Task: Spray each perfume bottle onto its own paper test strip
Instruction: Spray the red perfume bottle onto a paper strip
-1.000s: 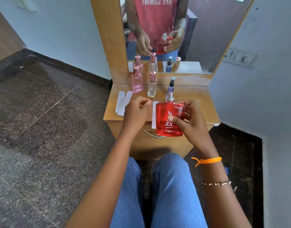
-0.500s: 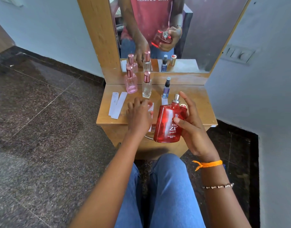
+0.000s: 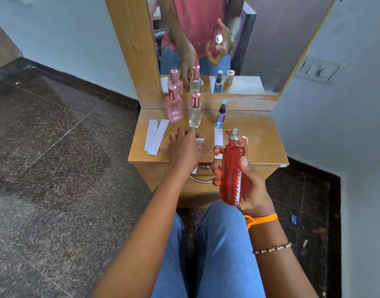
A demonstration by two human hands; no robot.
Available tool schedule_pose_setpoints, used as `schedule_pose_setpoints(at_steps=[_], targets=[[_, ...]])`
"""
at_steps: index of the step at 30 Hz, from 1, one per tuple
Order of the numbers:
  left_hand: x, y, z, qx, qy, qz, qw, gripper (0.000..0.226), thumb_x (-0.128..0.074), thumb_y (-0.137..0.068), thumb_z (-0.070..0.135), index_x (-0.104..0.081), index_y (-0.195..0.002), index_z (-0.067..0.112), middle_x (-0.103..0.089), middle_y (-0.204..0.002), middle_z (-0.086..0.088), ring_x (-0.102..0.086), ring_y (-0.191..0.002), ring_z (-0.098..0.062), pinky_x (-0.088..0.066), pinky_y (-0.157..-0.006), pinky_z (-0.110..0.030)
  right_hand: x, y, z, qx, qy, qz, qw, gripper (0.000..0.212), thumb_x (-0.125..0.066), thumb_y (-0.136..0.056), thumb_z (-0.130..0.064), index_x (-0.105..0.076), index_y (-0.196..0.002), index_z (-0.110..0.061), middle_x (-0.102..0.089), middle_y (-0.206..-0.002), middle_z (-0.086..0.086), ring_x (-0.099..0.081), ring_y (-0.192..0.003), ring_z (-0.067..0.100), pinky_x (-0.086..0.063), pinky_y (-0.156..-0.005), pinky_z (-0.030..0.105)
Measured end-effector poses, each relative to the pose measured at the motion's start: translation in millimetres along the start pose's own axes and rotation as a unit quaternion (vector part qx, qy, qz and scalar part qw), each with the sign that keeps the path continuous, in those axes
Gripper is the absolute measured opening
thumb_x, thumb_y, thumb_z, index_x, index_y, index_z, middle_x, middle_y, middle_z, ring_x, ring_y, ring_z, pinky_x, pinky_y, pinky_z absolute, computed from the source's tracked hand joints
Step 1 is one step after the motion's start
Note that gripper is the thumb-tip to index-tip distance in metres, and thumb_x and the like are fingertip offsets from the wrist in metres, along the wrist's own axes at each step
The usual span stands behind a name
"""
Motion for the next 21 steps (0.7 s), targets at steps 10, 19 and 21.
schedule_pose_setpoints(at_steps=[10, 19, 21], targets=[[12.4, 4.0, -15.8, 0.046, 0.207, 0.016, 0.977, 0.039, -0.071, -0.078, 0.010, -0.056, -0.113, 0.018, -0.064, -0.088, 0.002, -0.058, -0.085, -0.013, -0.041, -0.070, -0.026, -5.8, -6.3, 3.6, -0.023, -0.175, -0.031, 0.984, 0.068, -0.067, -0.071, -0.041, -0.041, -0.126, -0.011, -0.050, -0.114, 0.022, -0.052, -0.091, 0.028, -0.049, -0.080, 0.042], [23.0, 2.6, -25.6, 0.050, 0.254, 0.024, 0.966, 0.022, -0.073, -0.074, 0.009, -0.065, -0.092, 0.018, -0.067, -0.080, -0.001, -0.063, -0.078, -0.017, -0.053, -0.078, -0.038, -0.8, -6.1, 5.1, -0.045, -0.129, -0.030, 0.990, 0.058, -0.035, -0.087, -0.038, -0.043, -0.136, -0.006, -0.035, -0.149, 0.015, -0.054, -0.114, 0.042, -0.034, -0.106, 0.059], [23.8, 3.0, -25.6, 0.047, 0.264, 0.025, 0.963, 0.017, -0.073, -0.074, 0.010, -0.067, -0.089, 0.015, -0.065, -0.075, 0.003, -0.062, -0.075, -0.016, -0.053, -0.077, -0.038, 2.5, -4.9, 7.4, -0.055, -0.132, -0.020, 0.989, 0.056, -0.031, -0.088, -0.034, -0.039, -0.137, -0.006, -0.047, -0.139, 0.019, -0.053, -0.114, 0.048, -0.037, -0.103, 0.061]])
Point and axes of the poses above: each hand's wrist, its own y-axis away from the middle knuckle, its own x-axis out of the back of the hand, z = x × y, the point moved 10 cm from there along -y, towards the middle knuckle
